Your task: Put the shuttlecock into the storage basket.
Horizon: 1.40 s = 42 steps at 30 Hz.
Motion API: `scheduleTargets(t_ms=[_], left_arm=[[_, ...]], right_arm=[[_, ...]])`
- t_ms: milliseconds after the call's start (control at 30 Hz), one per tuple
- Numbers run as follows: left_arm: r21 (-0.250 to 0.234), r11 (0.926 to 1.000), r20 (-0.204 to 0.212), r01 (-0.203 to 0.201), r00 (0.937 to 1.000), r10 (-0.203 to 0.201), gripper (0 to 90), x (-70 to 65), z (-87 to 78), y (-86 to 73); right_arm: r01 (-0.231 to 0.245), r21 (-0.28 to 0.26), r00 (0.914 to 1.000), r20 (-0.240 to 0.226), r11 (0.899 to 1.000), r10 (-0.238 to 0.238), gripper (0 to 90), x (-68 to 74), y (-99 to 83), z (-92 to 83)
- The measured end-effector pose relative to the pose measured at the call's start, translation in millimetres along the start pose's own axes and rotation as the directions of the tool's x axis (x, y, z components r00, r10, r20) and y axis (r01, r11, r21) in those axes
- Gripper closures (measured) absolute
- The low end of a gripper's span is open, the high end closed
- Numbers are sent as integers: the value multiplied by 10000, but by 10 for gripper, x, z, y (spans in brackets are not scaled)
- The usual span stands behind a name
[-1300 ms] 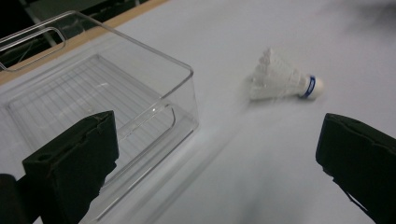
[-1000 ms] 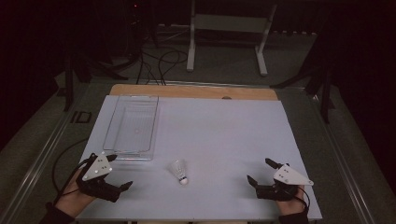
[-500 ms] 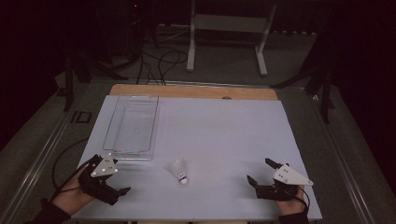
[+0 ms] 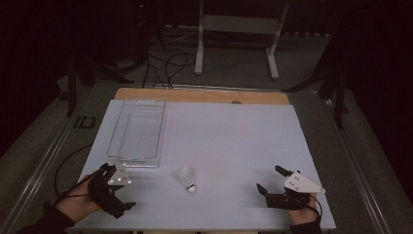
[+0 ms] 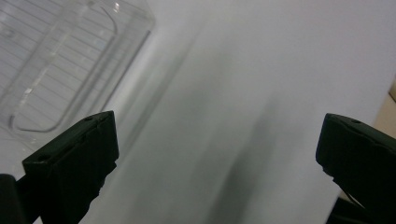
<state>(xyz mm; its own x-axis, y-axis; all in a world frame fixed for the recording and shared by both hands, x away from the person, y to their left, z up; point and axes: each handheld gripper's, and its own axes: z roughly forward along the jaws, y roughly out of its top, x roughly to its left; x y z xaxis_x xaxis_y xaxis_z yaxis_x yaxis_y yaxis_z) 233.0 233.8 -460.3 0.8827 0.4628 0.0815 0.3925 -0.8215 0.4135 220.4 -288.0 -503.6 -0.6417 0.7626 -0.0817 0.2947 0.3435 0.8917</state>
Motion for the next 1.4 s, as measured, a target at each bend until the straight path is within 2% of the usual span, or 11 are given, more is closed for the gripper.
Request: scheduleTargets(t_ms=[100, 300, 400, 600, 967, 1200, 1400], left_arm=[[201, 9998, 143, 4, 9999, -7, 2, 22, 2, 18], [673, 9974, 318, -245, 9992, 224, 2, 28, 13, 53], [866, 9952, 555, -463, 9976, 416, 2, 22, 15, 86], [1257, 9896, 697, -697, 9957, 612, 2, 14, 22, 122], [1508, 9833, 1055, -1023, 9906, 868, 2, -7, 17, 247], [1557, 9769, 1285, -1467, 9835, 1272, 2, -24, -8, 367], [1402, 9758, 1440, -1676, 9785, 1474, 3, -27, -41, 491]], right_arm=[[4, 7, 10000, -8, 10000, -4, 96, 2, -1, 1], [-25, -17, 10000, 1, 10000, 25, 96, -4, -4, 2], [-29, -11, 10000, -7, 10000, 29, 96, -2, -3, 0], [-35, 36, 10000, -82, 10000, 35, 96, -2, -6, 6], [-60, 69, 9998, -178, 10000, 61, 96, -1, -10, 12], [-49, 62, 9998, -190, 10000, 50, 96, -2, -11, 11], [-55, 38, 9998, -202, 10000, 56, 96, -3, -11, 9]])
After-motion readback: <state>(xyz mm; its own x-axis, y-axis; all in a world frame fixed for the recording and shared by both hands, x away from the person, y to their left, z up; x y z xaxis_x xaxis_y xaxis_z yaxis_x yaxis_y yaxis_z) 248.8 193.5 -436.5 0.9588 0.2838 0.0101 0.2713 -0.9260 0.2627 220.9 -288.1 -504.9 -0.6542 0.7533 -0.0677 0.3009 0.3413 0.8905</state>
